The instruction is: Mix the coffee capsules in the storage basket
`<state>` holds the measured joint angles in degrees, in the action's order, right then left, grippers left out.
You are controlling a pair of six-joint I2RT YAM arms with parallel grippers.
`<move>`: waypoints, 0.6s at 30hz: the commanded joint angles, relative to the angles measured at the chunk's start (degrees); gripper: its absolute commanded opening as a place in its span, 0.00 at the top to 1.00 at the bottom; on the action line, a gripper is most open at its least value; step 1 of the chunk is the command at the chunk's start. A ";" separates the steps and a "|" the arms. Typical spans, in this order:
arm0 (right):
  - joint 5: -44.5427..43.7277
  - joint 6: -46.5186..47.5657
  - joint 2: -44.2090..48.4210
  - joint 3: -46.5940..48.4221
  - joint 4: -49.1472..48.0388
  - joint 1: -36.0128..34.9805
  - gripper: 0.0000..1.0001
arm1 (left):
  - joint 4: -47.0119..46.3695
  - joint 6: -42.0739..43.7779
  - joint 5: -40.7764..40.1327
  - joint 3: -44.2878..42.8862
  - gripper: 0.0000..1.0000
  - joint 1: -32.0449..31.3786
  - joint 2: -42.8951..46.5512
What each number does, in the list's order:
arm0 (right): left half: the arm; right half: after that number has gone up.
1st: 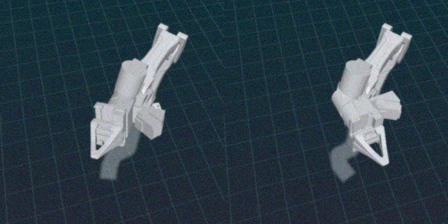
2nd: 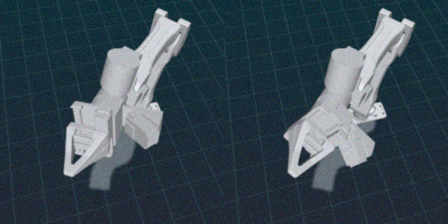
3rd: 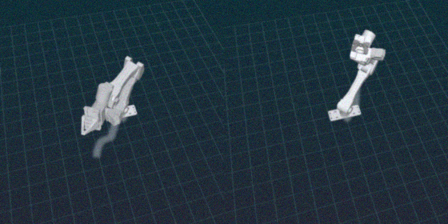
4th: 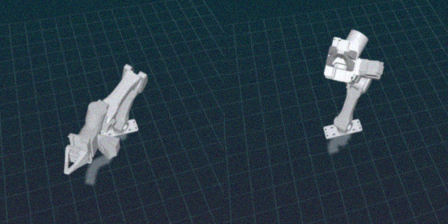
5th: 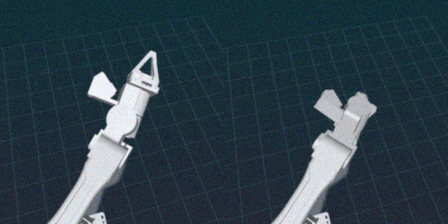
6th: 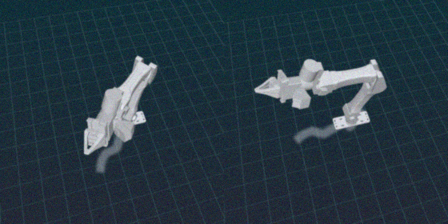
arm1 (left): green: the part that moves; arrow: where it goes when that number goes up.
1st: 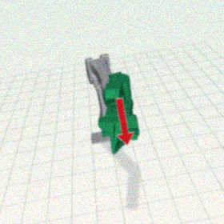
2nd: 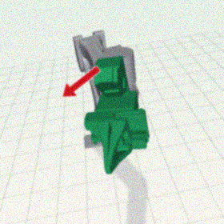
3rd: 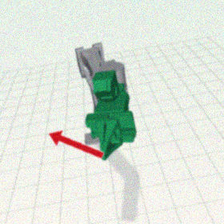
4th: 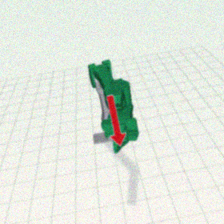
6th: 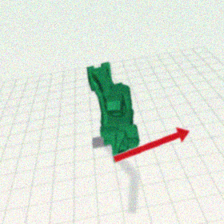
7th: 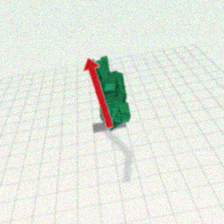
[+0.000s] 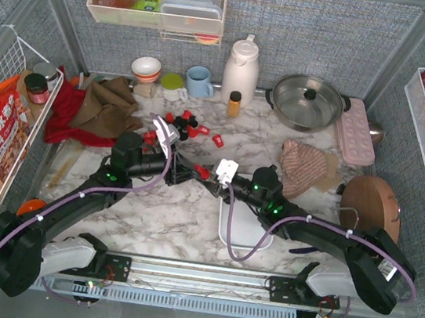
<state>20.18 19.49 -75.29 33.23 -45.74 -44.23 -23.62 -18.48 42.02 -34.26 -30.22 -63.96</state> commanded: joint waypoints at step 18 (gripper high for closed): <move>-31.20 -6.67 15.26 -2.60 30.19 0.49 0.66 | 7.90 -5.12 -46.43 -0.03 0.01 0.51 0.18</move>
<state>2.59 18.39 -63.05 32.56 -25.02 -44.05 -20.64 -21.26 18.33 -34.70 -30.28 -63.33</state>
